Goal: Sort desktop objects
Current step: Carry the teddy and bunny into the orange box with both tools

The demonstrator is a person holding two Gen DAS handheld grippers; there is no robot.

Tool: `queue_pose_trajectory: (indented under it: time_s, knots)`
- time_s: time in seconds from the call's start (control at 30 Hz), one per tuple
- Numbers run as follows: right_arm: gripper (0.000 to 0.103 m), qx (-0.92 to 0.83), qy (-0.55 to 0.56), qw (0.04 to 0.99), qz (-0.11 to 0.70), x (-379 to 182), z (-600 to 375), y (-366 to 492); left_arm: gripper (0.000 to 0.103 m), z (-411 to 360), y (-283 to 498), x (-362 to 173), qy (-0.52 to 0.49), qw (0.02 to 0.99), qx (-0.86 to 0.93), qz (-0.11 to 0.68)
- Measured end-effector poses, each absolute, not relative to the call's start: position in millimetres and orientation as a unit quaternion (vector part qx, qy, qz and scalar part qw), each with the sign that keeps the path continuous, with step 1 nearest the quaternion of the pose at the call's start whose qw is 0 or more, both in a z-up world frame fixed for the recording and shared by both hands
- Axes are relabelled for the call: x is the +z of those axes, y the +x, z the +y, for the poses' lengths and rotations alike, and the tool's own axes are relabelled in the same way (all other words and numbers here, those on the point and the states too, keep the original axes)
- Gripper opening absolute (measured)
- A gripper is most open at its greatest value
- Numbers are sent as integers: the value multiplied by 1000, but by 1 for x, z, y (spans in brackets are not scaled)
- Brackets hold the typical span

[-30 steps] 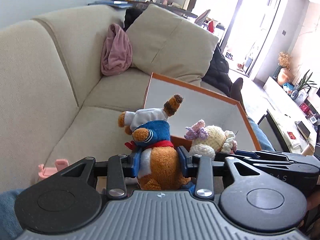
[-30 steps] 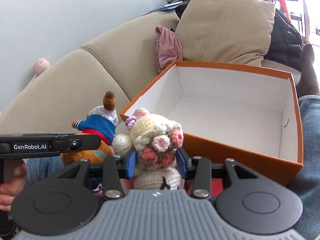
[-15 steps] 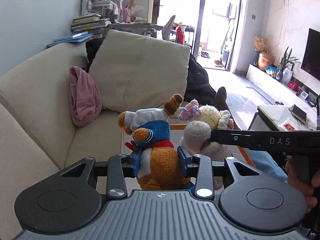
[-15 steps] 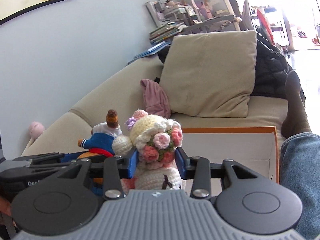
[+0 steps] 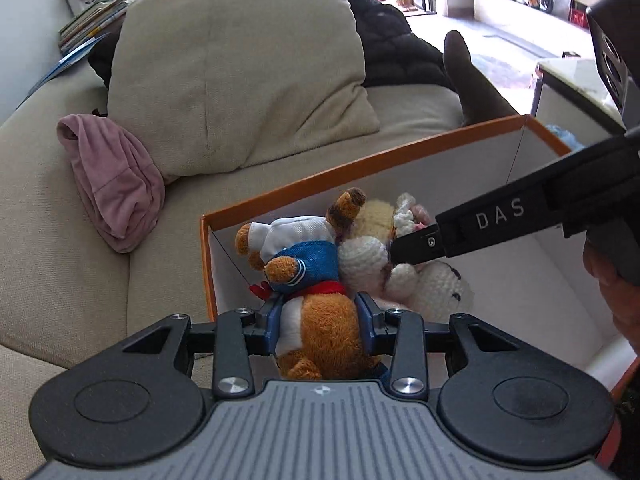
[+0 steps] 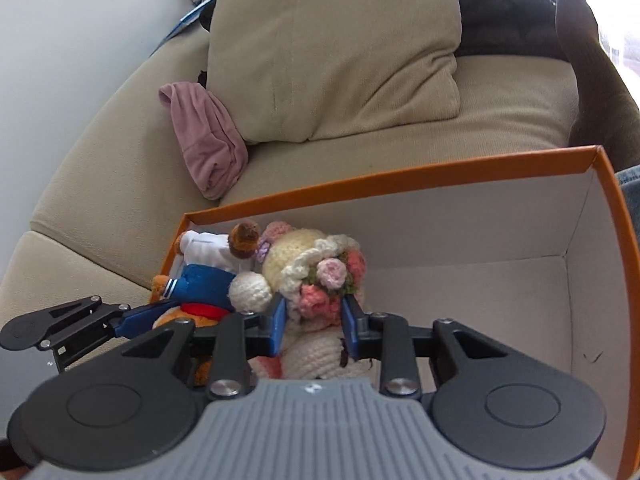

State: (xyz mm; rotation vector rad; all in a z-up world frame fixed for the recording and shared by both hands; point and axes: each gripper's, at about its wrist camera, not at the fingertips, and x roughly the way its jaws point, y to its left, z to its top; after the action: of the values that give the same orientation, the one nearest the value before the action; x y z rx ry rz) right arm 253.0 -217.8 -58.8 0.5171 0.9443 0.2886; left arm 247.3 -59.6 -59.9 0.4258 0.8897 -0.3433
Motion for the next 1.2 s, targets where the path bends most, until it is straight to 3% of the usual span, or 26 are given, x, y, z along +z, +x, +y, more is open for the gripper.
queue_pose_trajectory:
  time_s: [0.53, 0.7, 0.8, 1.1, 1.2]
  knots:
    - [43, 161, 203, 855, 449, -61, -212, 248, 51, -71, 262, -76, 270, 848, -149, 431]
    - [44, 181, 119, 876, 430, -46, -206, 228, 51, -55, 248, -53, 228, 871, -144, 412]
    - [52, 193, 64, 881, 427, -42, -193, 220, 51, -47, 234, -39, 208, 886, -136, 392]
    - [52, 234, -94, 860, 443, -46, -139, 215, 51, -7, 222, -23, 112, 909, -89, 392]
    - [53, 217, -167, 846, 457, -58, -120, 218, 41, 7, 224, -29, 64, 907, -96, 406]
